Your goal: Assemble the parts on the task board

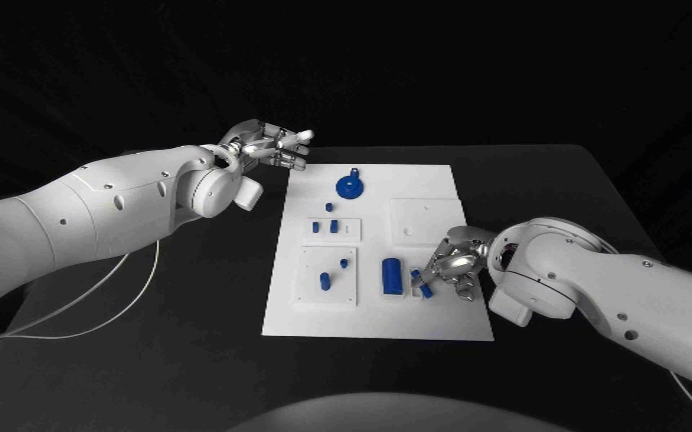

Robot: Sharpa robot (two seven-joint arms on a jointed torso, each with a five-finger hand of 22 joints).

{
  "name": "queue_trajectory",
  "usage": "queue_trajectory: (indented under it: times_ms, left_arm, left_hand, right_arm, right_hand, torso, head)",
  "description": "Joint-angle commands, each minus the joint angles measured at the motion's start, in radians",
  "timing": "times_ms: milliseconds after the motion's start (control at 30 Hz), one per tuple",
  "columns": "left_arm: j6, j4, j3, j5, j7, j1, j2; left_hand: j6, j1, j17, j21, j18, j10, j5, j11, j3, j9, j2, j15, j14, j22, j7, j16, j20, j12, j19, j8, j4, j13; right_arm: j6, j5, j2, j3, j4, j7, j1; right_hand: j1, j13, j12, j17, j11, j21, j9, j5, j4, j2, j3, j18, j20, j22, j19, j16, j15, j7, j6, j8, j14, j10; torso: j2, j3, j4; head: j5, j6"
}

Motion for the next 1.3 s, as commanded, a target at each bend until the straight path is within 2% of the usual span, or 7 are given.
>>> queue_trajectory:
  times_ms: [33,100,300,533,1067,1300]
  left_arm:
    - [0.011,0.002,0.001,-0.001,0.004,-0.001,0.001]
    - [0.011,0.002,0.001,-0.001,0.004,-0.001,0.001]
    - [0.011,0.002,0.001,-0.002,0.003,-0.001,0.001]
    - [0.011,0.002,0.001,-0.002,0.002,-0.001,0.001]
    - [0.012,0.001,0.001,-0.004,-0.001,-0.001,0.0]
    - [0.013,0.001,0.001,-0.006,-0.003,-0.001,-0.001]
  left_hand:
    - [0.002,0.002,0.001,0.006,-0.006,-0.005,0.002,0.0,0.0,0.001,0.002,0.003,-0.006,-0.001,-0.002,-0.002,0.003,0.001,0.0,-0.001,0.004,0.002]
    - [0.002,0.002,0.001,0.006,-0.006,-0.005,0.002,0.0,0.0,0.001,0.002,0.003,-0.006,-0.001,-0.002,-0.002,0.003,0.001,0.0,-0.001,0.004,0.002]
    - [0.002,0.002,0.001,0.006,-0.006,-0.005,0.002,0.0,0.0,0.001,0.002,0.003,-0.006,-0.001,-0.002,-0.002,0.003,0.001,0.0,-0.001,0.004,0.002]
    - [0.002,0.002,0.001,0.006,-0.006,-0.005,0.002,0.0,0.0,0.001,0.002,0.003,-0.006,-0.001,-0.002,-0.002,0.003,0.001,0.0,-0.001,0.004,0.002]
    - [0.002,0.002,0.001,0.006,-0.006,-0.005,0.002,0.0,0.0,0.001,0.002,0.003,-0.006,-0.001,-0.002,-0.002,0.003,0.001,0.0,-0.001,0.004,0.002]
    - [0.002,0.002,0.001,0.006,-0.006,-0.005,0.002,0.0,0.0,0.001,0.002,0.003,-0.006,-0.001,-0.002,-0.002,0.003,0.001,0.0,-0.001,0.004,0.002]
  right_arm:
    - [-0.004,-0.005,0.003,-0.002,-0.002,-0.039,-0.002]
    - [-0.006,-0.005,0.003,-0.002,-0.002,-0.038,-0.002]
    - [-0.008,-0.003,0.004,-0.002,-0.002,-0.035,-0.002]
    - [-0.006,0.0,0.004,-0.003,0.0,-0.033,-0.002]
    - [0.009,0.01,-0.002,-0.003,0.008,-0.029,-0.002]
    - [0.014,0.014,-0.008,-0.003,0.018,-0.027,-0.002]
  right_hand:
    - [0.005,0.003,0.007,-0.001,-0.018,-0.005,-0.021,-0.082,0.006,-0.008,0.025,0.002,-0.002,-0.004,0.048,-0.004,-0.008,-0.009,0.003,-0.004,0.003,0.009]
    - [0.01,0.003,0.009,-0.001,-0.017,-0.004,-0.048,-0.101,0.045,-0.025,0.027,0.0,-0.003,-0.007,0.048,-0.004,-0.008,-0.009,0.009,-0.003,0.003,0.009]
    - [0.018,0.001,0.009,-0.002,-0.017,0.001,-0.077,-0.163,0.134,-0.053,0.018,0.0,-0.003,-0.016,0.047,-0.004,-0.008,-0.008,0.016,-0.003,0.004,0.011]
    - [0.008,0.0,0.01,-0.003,-0.016,0.0,-0.08,-0.182,0.175,-0.063,0.013,0.0,-0.003,-0.022,0.047,-0.006,-0.008,-0.007,0.018,-0.002,0.003,0.013]
    - [-0.024,-0.001,0.01,-0.003,-0.017,-0.003,-0.076,-0.186,0.211,-0.074,0.003,0.0,-0.003,-0.028,0.046,-0.006,-0.008,-0.008,0.027,-0.002,0.003,0.017]
    - [-0.067,-0.004,0.006,-0.005,-0.015,-0.005,-0.07,-0.222,0.266,-0.094,0.0,0.001,-0.002,-0.034,0.046,-0.008,-0.007,-0.006,0.03,-0.002,0.003,0.019]
  torso:
    - [0.0,-0.0001,0.0001]
    - [0.0,-0.0001,0.0001]
    - [0.0,-0.0002,0.0]
    - [0.0,-0.0002,0.0]
    - [0.0,0.0003,-0.0006]
    - [0.0,0.0005,-0.0005]
  head:
    - [0.001,0.001]
    - [0.001,0.001]
    - [0.002,0.0]
    - [0.002,0.0]
    - [0.0,-0.002]
    - [0.001,-0.001]
